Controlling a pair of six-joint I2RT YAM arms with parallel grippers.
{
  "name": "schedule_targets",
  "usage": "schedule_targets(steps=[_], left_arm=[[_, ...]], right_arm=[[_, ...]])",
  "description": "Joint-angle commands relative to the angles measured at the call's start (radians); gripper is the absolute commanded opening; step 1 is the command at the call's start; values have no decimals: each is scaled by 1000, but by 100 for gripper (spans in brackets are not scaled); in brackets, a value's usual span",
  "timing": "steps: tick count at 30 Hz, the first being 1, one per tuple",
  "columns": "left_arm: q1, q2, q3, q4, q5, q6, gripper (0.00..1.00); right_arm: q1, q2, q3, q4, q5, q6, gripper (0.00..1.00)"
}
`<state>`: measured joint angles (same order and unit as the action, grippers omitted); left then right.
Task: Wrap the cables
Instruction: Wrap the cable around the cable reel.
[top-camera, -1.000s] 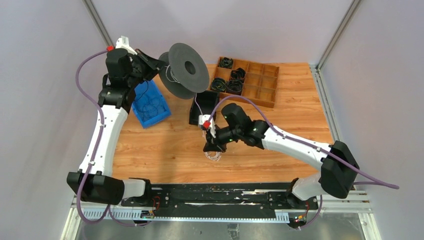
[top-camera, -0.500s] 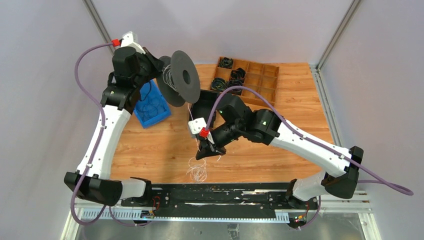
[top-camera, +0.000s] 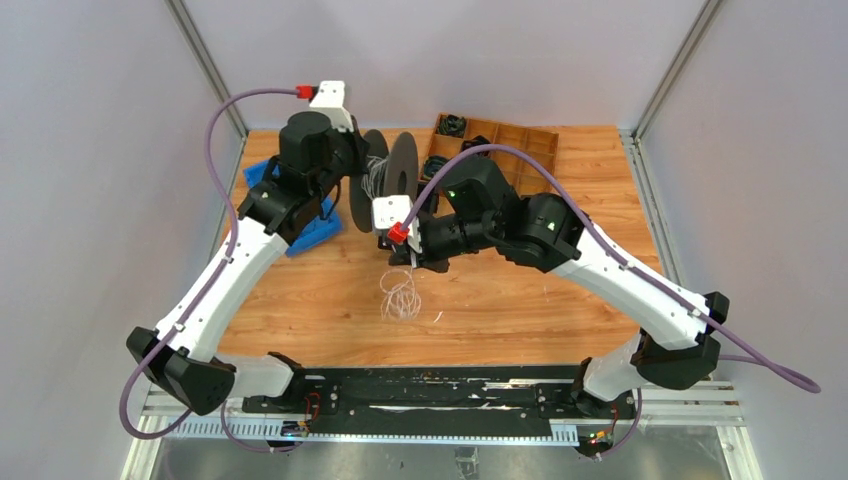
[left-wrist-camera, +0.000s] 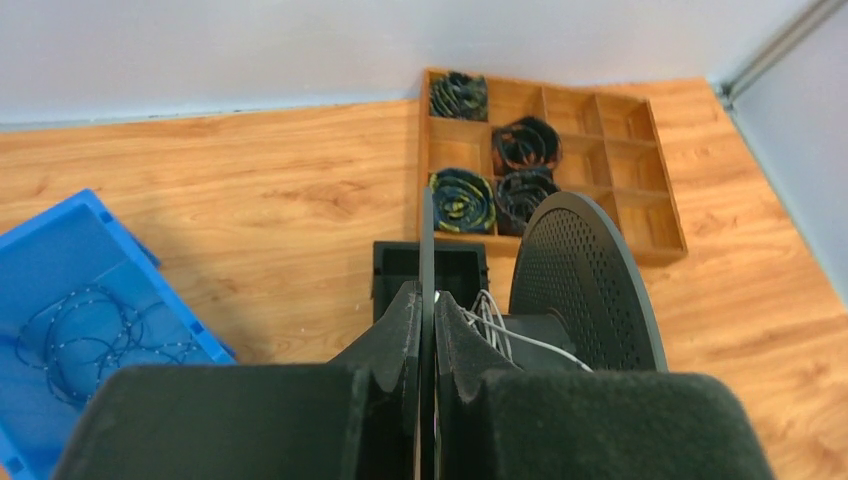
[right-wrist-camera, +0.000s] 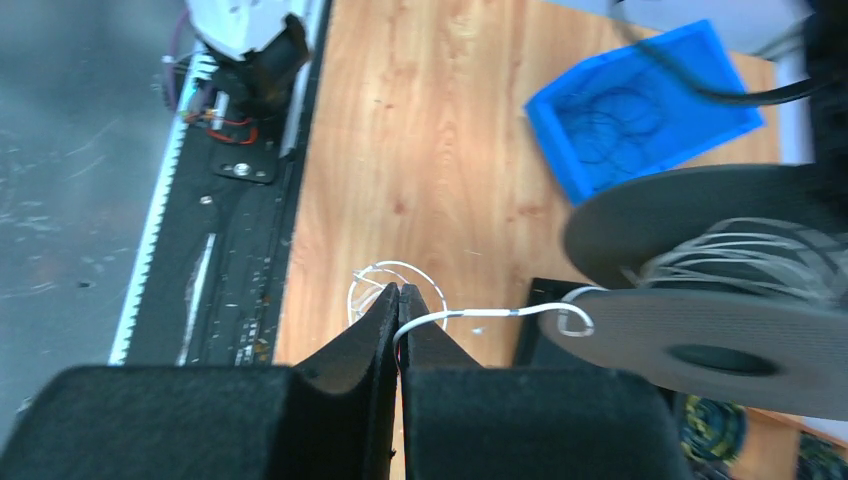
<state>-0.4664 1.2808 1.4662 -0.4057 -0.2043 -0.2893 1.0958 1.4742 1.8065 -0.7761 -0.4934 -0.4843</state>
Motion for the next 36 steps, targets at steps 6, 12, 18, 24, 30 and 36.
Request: schedule_targets(steps=[6,12,18,24,30,36], left_arm=[[-177,-24,-60,127,-55,243,0],[-212,-36,-125,172,34,315,0],[-222,-51,-158,183,144,385,0],[-222,-74,-179,175,256,426,0],[-222,-80,-195,166,366,452,0],[-226,-82,-191,145,426,481,0]], right_arm=[[-8,14,99,-55,247,-80,1],[-33,-3,121,-64,300,-126,1],[-70,-29,116,-72,341,-188,1],[-120,-61,85,-67,379,-243,1],[-171,-79,65,-58,385,-280,1],[-188,-73,57,-56,396,-298,1]])
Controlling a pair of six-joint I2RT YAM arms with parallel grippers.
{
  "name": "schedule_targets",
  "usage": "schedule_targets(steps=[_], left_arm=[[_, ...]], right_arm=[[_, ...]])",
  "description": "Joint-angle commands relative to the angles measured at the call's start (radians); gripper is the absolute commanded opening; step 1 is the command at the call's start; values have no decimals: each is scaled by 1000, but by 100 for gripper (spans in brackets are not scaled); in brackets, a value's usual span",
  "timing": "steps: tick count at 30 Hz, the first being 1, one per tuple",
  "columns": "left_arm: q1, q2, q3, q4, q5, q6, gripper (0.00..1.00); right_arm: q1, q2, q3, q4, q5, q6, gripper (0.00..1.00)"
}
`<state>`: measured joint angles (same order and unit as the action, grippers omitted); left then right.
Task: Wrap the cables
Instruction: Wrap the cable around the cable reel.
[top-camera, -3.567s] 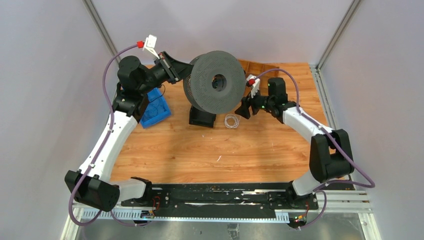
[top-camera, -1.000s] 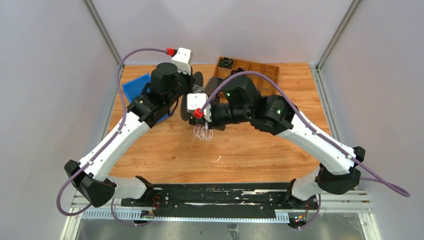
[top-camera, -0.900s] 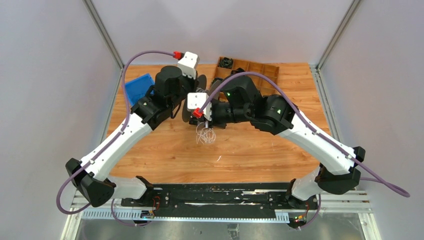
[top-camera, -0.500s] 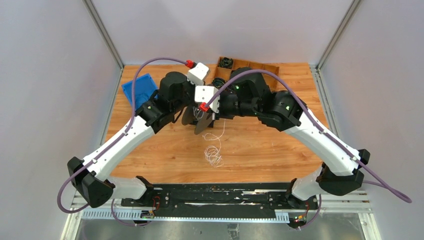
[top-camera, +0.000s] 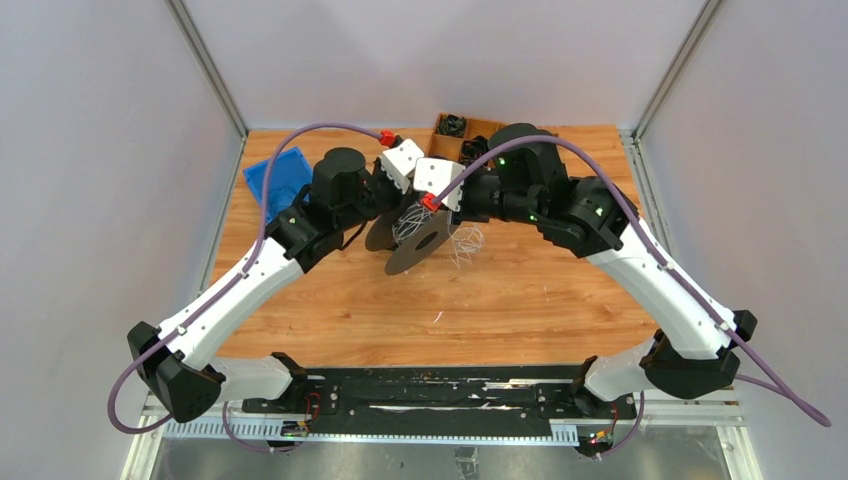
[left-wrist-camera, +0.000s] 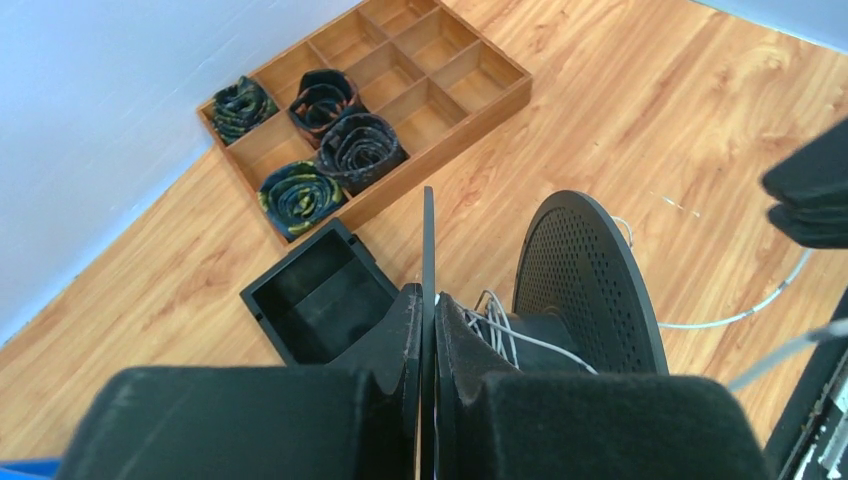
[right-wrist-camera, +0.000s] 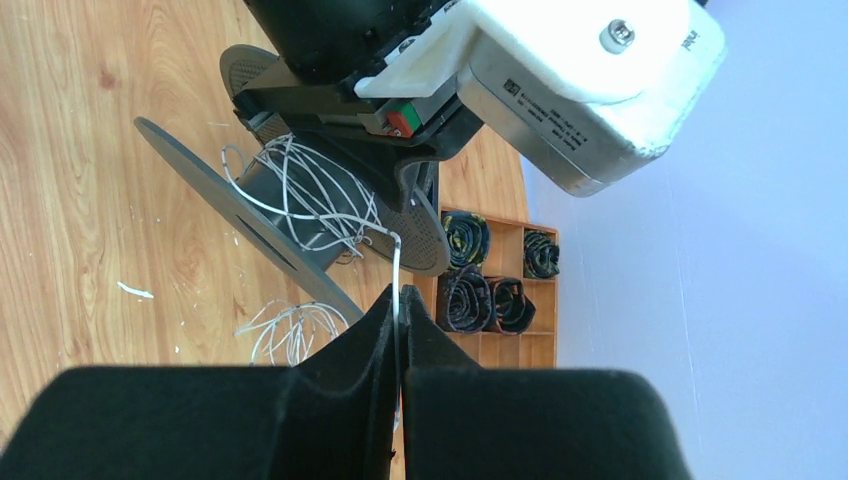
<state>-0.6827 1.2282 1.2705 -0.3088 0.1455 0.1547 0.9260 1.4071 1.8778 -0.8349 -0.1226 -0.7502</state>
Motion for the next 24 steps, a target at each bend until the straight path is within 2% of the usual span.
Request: schedule_targets(steps=[1,10,24], left_arm=[[-13,-29,4,43,83,44,0],[-41,-34,-3,16,148,84,0],[-42,-56,-5,-5,334,86,0]], right_arm=[[-23,-1,-13,5,28,-33,1],[-117,25,-12,26,-11,-28,1],[-316,22,-143,91,-142,-7,1]])
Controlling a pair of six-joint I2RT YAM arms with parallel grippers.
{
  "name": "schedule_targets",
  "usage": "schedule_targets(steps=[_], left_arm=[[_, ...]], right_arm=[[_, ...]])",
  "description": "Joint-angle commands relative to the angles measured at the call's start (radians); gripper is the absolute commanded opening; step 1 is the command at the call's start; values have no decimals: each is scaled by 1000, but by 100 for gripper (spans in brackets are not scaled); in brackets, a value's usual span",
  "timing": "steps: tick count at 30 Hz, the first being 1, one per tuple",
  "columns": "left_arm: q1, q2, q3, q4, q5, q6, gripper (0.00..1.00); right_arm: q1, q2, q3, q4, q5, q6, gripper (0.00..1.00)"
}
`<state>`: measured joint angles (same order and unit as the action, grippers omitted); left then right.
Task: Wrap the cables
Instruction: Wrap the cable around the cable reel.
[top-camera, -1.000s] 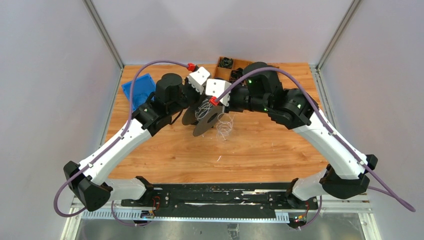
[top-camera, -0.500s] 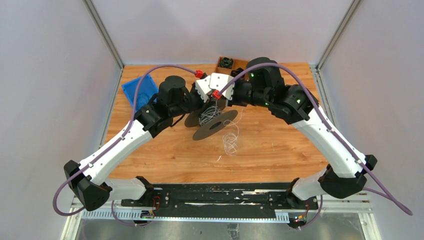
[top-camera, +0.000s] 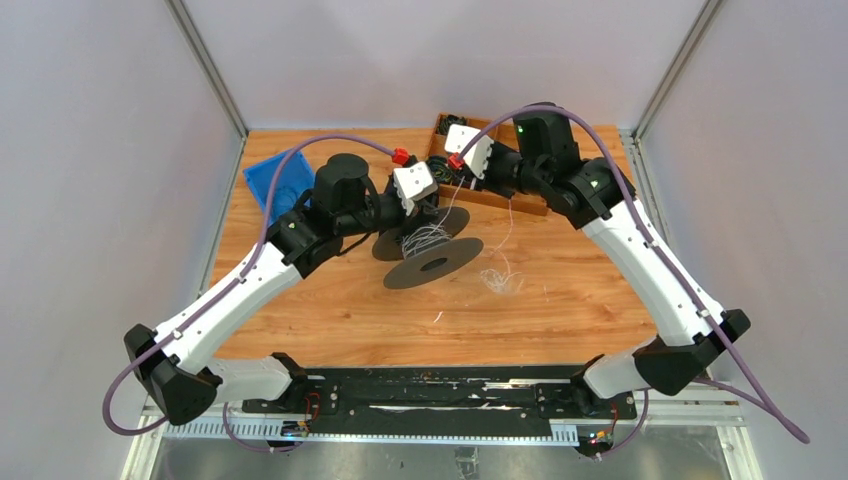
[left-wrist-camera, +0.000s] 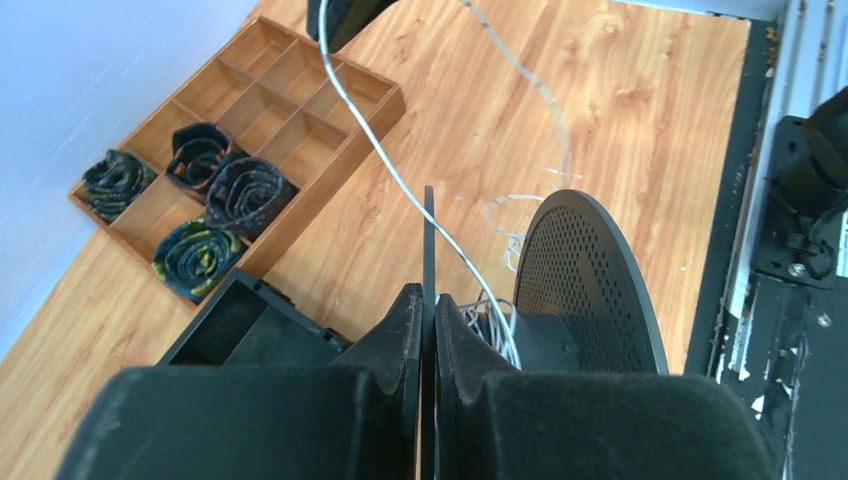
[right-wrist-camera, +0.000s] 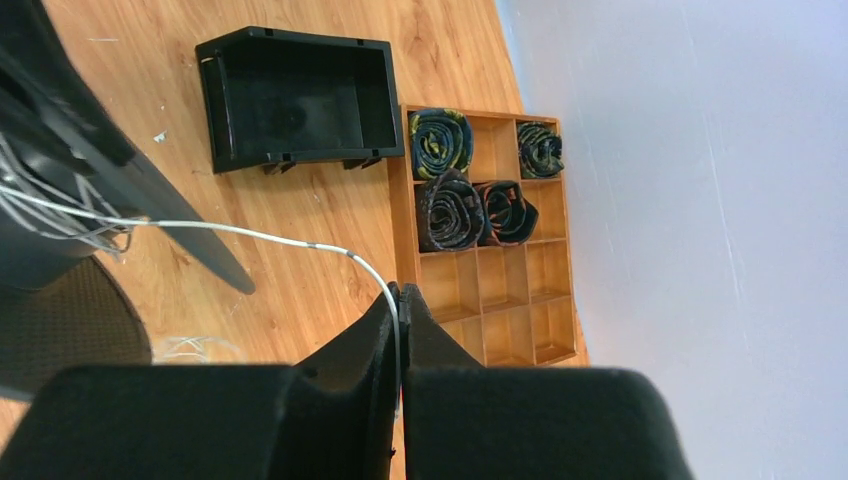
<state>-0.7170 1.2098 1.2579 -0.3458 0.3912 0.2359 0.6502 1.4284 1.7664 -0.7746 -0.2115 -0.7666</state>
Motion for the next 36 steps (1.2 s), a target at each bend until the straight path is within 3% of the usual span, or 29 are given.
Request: schedule_targets(steps=[1,14,36], left_arm=[[-7,-39,11,29,101,2,0],[22,-42,31,82,146,-122,0],[244,-21,41,314,154,-589,0]], right_arm=[[-51,-1,-40,31,-57,9,1],[-188,-59,-245,110,-170,68,1],[-270,-113,-455,189,-284,140,7]])
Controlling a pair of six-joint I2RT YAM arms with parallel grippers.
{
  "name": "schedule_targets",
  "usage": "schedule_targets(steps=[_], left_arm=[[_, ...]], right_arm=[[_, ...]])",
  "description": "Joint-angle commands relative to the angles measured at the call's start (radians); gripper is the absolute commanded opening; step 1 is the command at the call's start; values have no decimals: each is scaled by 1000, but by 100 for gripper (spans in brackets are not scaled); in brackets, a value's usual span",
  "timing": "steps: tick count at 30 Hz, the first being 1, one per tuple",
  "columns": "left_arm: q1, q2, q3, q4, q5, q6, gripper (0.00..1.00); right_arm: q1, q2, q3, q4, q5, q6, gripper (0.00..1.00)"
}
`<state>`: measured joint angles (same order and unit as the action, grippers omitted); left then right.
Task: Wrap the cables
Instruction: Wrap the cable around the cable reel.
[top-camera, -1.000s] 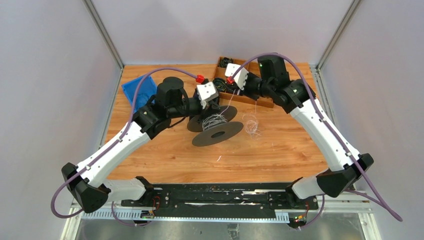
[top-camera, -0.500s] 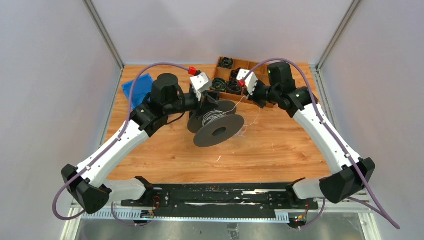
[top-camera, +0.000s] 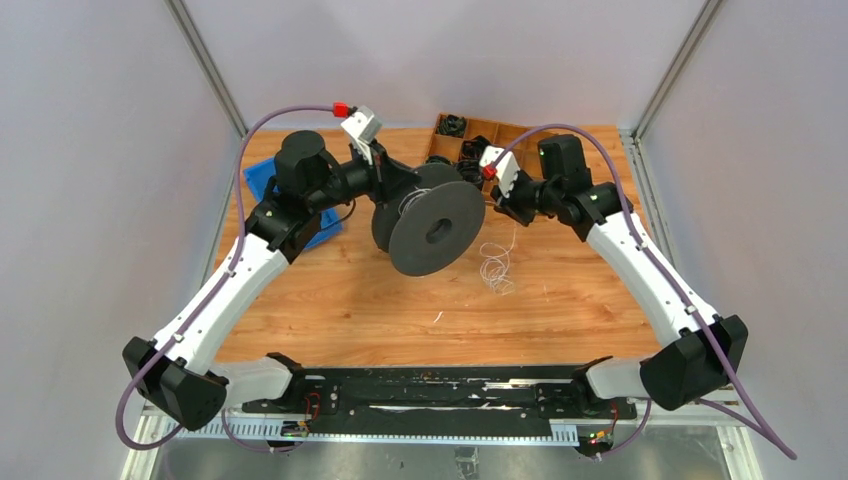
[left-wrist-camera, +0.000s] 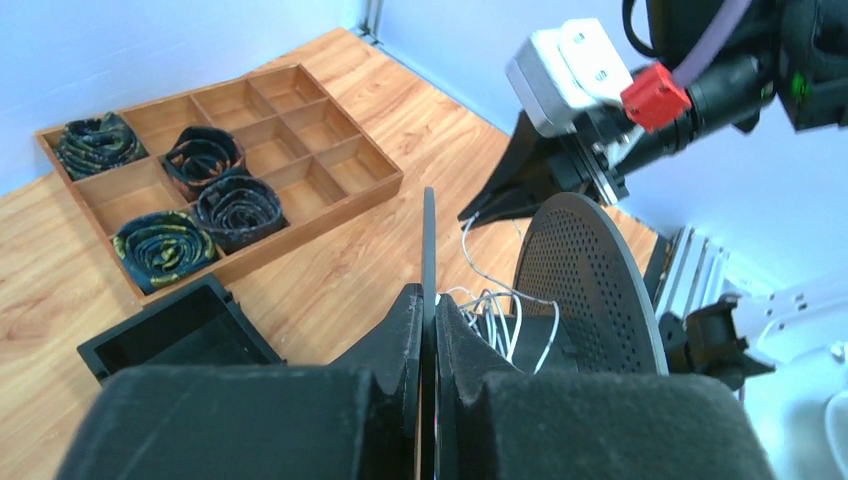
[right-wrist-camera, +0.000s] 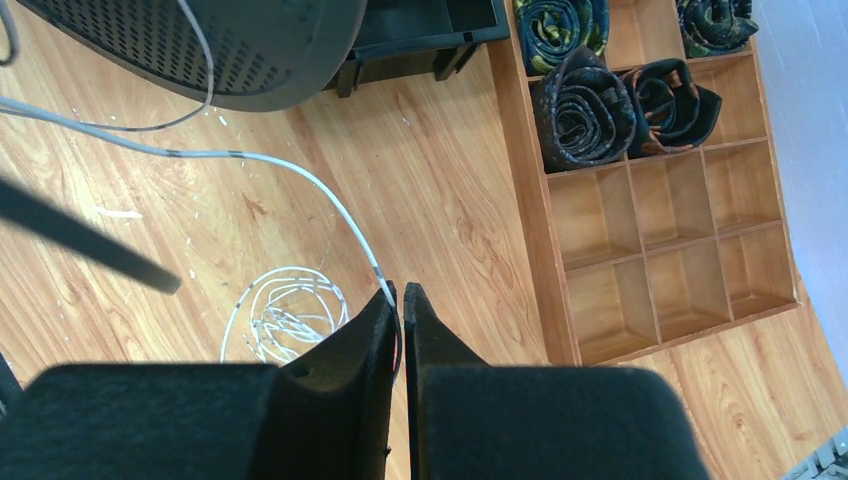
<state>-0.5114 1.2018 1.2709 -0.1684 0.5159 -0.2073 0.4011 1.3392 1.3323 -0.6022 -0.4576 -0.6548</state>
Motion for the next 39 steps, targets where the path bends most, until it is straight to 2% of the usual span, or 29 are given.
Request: schedule_targets(steps=[1,4,17,29,39], left_arm=[[59,-13,22,160,37,-188,0],[112,-12,8,221,50,-314,0],[209,28,2,279,29,-626,0],[255,42,-49,331,-4,-775,0],[325,42,-118,341,-35,-924,0]], right_arm=[[-23,-26,-26,16,-40,32,7],[-33,-30,-52,34,-55,63,7],[-35,-12,-142,202,-201,293,3],[25,-18,-248,374,-294,499,5],[168,-41,-315,491,-265,538,6]])
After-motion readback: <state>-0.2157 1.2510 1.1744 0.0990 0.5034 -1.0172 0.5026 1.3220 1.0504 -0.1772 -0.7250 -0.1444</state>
